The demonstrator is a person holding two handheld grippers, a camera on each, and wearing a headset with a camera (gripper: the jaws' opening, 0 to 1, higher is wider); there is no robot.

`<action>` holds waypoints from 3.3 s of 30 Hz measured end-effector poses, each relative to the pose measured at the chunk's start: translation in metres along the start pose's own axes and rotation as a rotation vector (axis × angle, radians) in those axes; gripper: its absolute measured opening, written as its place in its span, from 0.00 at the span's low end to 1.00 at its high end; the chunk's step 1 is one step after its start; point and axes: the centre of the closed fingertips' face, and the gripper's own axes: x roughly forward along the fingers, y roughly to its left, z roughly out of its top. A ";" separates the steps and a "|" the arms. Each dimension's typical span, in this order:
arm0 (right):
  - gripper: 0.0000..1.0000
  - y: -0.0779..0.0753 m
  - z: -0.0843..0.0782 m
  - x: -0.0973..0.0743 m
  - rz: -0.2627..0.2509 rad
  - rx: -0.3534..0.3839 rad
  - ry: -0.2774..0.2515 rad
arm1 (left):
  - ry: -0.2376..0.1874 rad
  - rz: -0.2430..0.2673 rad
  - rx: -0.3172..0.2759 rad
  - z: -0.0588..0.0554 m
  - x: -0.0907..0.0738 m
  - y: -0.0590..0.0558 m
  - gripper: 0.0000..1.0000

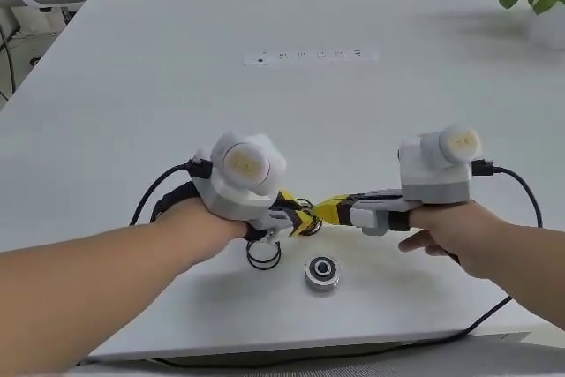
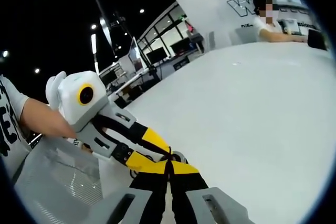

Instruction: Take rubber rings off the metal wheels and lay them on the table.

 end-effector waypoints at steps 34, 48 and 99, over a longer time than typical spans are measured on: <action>0.00 0.023 0.014 -0.008 0.033 0.002 -0.035 | -0.103 -0.036 0.046 0.014 -0.056 -0.008 0.35; 0.00 0.032 0.015 0.000 0.044 -0.001 -0.020 | -0.108 -0.029 0.027 -0.001 -0.079 -0.004 0.49; 0.00 0.048 -0.016 0.041 0.083 -0.038 0.124 | -0.081 0.038 -0.043 -0.039 -0.114 0.007 0.58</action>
